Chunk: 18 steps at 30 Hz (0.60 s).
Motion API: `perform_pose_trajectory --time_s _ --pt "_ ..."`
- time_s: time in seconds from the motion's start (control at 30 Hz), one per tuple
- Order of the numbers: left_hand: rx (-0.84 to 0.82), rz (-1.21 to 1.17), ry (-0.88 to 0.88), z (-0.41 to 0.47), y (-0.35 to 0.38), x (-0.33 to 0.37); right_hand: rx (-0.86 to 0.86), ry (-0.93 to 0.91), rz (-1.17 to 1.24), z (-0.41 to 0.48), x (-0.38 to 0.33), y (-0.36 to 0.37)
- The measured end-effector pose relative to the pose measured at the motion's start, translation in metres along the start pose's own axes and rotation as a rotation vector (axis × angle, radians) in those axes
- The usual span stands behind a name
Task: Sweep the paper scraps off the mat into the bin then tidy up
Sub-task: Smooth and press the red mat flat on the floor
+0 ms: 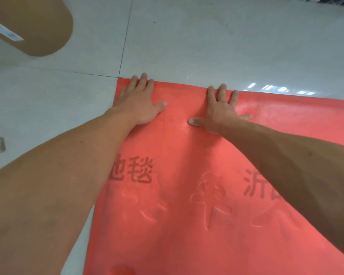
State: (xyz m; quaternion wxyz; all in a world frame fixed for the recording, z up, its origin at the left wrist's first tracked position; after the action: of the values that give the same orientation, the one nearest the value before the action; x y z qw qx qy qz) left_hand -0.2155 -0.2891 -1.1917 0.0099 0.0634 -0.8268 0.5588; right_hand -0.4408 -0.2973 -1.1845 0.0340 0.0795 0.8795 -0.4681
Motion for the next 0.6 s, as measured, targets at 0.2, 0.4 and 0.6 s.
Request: perform_pose_trajectory --time_s 0.2,0.4,0.6 --pt "0.056 -0.036 0.091 -0.006 0.019 -0.001 0.005 -0.005 -0.003 0.001 0.001 0.002" --pt "0.039 -0.021 0.001 -0.004 0.021 -0.014 0.012 0.001 -0.002 0.0 0.001 0.002" --pt "0.012 -0.06 0.011 0.0 0.018 -0.016 0.009 0.006 0.003 0.0 0.0 0.001"
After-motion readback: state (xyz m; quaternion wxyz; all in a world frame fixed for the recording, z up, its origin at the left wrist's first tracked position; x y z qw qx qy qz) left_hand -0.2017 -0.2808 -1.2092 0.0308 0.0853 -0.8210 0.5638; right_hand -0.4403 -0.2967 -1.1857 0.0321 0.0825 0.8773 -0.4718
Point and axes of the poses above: each hand's wrist, its own z-axis towards the middle knuckle, its own y-axis out of the palm, x = y × z, the point moved 4 cm from there along z, towards the middle knuckle, and after that the axes turned 6 degrees about x, right-handed, at the moved point
